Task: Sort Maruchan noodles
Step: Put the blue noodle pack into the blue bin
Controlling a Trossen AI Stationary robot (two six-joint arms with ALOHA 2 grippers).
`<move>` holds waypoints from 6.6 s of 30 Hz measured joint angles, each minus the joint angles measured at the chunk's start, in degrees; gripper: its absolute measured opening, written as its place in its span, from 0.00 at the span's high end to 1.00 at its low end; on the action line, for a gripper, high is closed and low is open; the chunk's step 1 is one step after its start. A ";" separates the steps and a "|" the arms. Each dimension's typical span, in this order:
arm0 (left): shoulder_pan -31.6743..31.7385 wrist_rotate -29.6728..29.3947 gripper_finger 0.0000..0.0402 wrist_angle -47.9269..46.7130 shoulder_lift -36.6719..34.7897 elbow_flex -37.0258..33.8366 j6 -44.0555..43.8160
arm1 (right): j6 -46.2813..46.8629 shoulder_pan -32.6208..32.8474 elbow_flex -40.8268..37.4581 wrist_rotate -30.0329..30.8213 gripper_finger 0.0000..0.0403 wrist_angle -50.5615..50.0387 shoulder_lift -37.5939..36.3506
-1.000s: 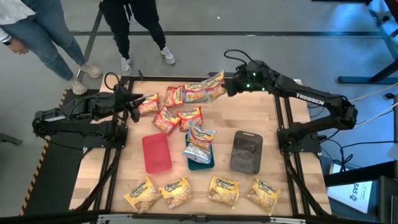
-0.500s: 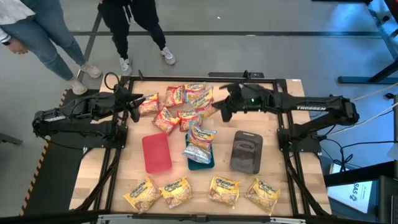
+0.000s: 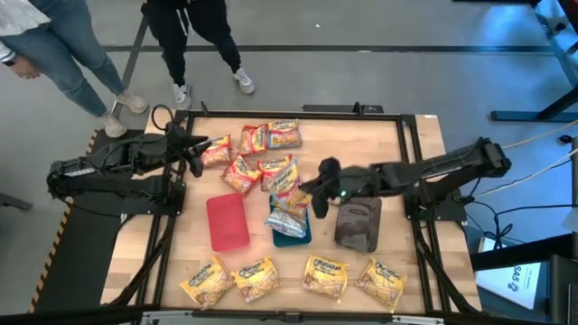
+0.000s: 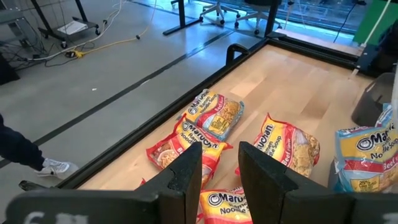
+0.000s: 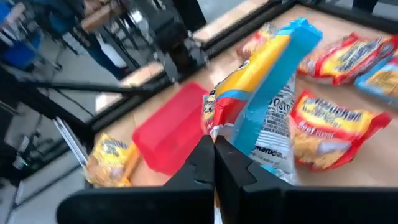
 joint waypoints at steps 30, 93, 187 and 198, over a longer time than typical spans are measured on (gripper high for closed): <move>0.01 0.02 0.75 0.27 0.01 0.00 -0.11 | -6.33 4.45 -0.11 8.99 1.00 4.77 14.11; 0.01 -1.48 0.75 0.37 0.01 0.00 0.04 | 2.62 8.11 -0.11 -7.34 0.50 -10.45 10.44; -0.01 -1.44 0.75 -1.72 0.01 0.00 2.64 | -6.19 0.02 -0.11 -13.69 1.00 -2.26 9.62; 0.00 -1.53 0.75 -1.66 -0.01 0.00 2.64 | -3.40 1.69 -0.04 -14.97 0.98 -2.36 12.10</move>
